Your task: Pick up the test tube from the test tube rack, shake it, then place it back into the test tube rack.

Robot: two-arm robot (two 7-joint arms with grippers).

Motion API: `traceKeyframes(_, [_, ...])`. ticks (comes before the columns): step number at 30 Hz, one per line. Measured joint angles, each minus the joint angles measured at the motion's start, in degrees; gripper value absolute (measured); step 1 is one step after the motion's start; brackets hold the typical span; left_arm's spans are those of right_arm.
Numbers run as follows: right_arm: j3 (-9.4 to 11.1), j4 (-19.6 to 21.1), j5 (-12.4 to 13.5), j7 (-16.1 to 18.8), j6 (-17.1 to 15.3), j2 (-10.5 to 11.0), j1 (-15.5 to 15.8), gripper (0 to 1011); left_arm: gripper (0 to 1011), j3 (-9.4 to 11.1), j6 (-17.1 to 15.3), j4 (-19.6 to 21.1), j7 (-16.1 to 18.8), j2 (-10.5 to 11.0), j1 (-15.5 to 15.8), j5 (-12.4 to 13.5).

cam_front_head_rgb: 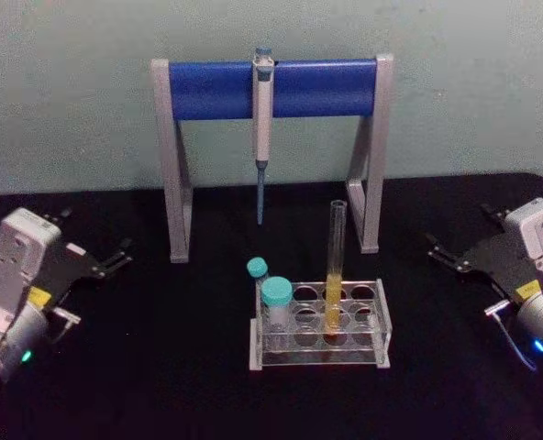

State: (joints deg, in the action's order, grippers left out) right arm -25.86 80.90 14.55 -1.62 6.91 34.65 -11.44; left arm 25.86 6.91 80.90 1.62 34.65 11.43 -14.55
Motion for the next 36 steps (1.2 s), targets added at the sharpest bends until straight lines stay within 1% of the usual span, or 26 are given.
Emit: traceKeyframes(36, [0.00, 0.00, 0.00, 0.00, 0.00, 0.00, 0.00, 1000, 1010, 0.00, 0.00, 0.00, 0.00, 0.00, 0.00, 0.00])
